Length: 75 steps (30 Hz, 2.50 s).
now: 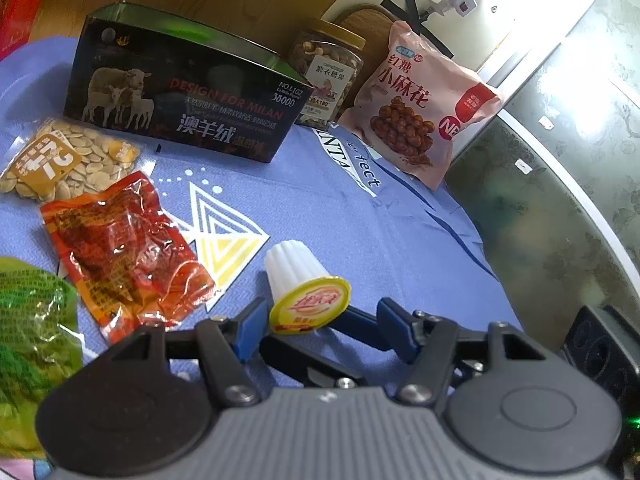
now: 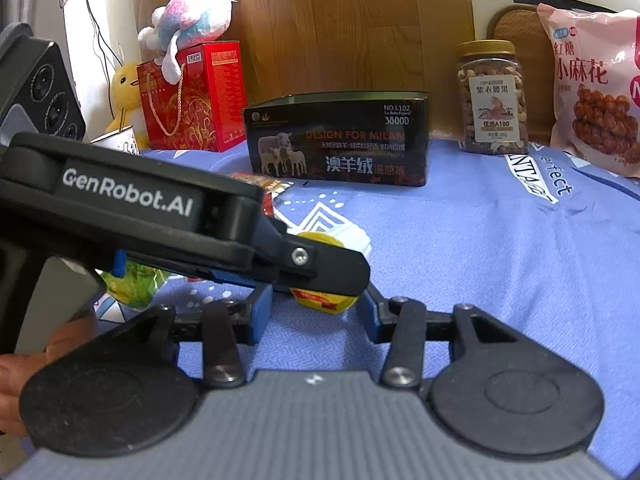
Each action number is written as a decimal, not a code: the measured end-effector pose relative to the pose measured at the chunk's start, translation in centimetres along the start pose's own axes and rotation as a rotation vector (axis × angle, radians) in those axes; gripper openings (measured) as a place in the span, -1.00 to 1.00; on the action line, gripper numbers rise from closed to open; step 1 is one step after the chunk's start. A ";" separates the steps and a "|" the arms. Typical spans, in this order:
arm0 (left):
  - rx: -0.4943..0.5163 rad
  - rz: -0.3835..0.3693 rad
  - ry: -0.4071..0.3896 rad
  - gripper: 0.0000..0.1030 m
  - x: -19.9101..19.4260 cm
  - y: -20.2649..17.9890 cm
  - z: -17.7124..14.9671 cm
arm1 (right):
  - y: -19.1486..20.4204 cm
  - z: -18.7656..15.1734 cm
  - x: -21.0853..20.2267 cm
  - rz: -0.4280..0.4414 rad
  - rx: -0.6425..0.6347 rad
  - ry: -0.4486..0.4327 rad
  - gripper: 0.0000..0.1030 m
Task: Organize snacks
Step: 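Move the left gripper to the yellow-lidded yogurt cup, then close the left gripper around the yogurt cup and lift it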
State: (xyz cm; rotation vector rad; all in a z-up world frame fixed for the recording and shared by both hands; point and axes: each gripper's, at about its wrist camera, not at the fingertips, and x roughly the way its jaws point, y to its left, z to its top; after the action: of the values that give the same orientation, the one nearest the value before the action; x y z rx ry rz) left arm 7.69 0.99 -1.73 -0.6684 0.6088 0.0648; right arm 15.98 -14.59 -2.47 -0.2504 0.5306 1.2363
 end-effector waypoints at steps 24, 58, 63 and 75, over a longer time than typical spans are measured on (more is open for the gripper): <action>-0.120 -0.113 -0.008 0.26 -1.8 1.8 0.6 | -0.4 0.0 -0.1 0.018 0.031 -0.004 -0.17; -0.125 -0.100 0.022 0.05 -1.2 2.4 -0.4 | -0.5 0.1 -0.1 0.028 0.034 -0.005 -0.19; -0.127 -0.104 0.019 0.05 -1.2 2.4 -0.5 | -0.5 0.1 -0.1 0.028 0.033 -0.005 -0.19; -0.139 -0.105 0.018 0.05 -1.1 2.5 -0.5 | -0.5 0.1 -0.1 0.022 0.032 -0.006 -0.21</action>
State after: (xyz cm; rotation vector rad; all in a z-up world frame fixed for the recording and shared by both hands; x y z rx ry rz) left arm 5.90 2.84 -2.78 -0.8355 0.5898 0.0035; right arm 16.47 -14.84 -2.37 -0.2141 0.5492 1.2486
